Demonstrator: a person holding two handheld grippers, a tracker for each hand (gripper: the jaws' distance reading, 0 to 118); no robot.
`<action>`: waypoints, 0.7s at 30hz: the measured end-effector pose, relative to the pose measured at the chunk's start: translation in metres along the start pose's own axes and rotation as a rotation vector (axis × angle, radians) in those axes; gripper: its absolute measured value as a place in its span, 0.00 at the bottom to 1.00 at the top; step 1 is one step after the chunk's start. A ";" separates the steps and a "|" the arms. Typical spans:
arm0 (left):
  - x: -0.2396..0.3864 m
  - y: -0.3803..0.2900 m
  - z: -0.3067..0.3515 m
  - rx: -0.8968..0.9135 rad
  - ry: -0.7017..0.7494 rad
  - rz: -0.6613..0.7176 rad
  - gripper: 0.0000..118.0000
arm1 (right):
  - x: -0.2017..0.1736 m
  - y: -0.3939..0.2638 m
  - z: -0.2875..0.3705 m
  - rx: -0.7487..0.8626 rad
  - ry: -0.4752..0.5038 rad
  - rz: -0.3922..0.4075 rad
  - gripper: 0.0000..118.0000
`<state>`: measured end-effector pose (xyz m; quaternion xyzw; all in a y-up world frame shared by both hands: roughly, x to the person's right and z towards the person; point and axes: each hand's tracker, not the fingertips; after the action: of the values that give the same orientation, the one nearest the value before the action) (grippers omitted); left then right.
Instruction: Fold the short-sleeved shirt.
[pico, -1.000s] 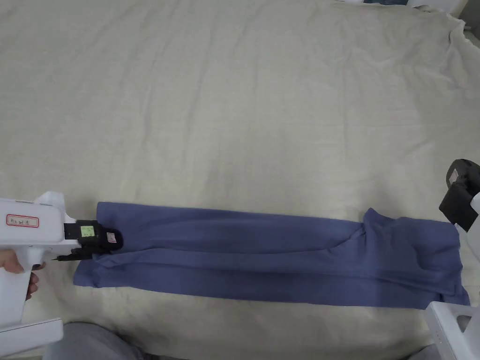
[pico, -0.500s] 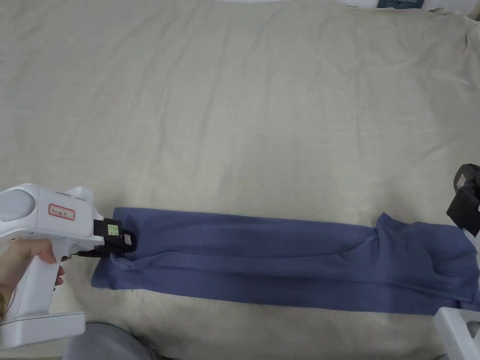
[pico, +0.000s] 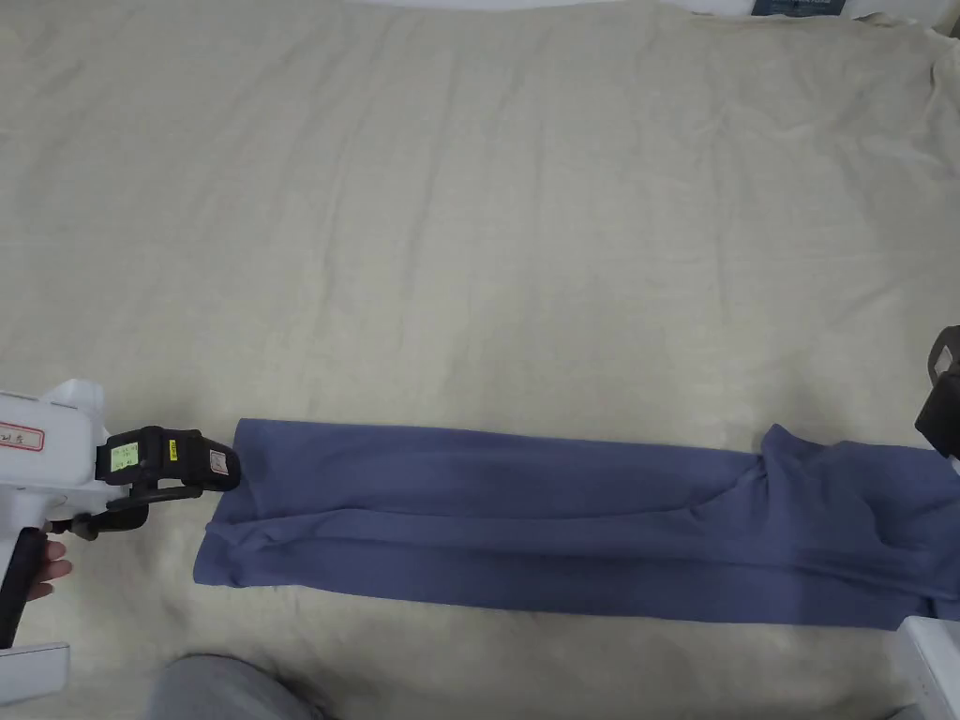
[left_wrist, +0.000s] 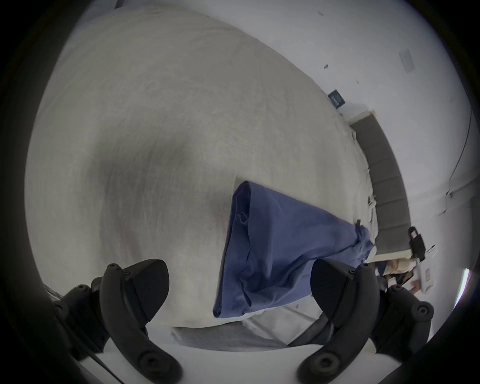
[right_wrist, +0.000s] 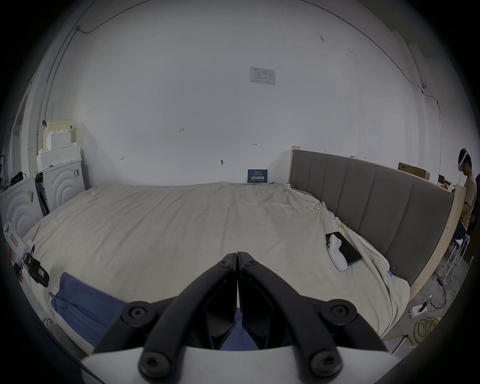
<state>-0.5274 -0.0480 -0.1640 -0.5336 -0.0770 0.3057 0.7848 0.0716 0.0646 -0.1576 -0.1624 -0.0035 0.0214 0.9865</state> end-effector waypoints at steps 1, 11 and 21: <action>-0.004 -0.002 -0.003 0.016 -0.023 0.021 0.96 | -0.001 0.000 0.000 -0.001 -0.003 0.001 0.00; -0.002 -0.004 -0.023 -0.009 -0.081 0.057 0.75 | -0.005 0.003 -0.003 -0.001 -0.011 0.018 0.00; 0.019 -0.012 -0.051 -0.034 -0.057 0.068 0.06 | -0.006 -0.001 -0.004 -0.010 0.005 0.017 0.00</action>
<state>-0.4844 -0.0806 -0.1782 -0.5403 -0.0863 0.3458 0.7622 0.0657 0.0622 -0.1609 -0.1674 0.0003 0.0294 0.9854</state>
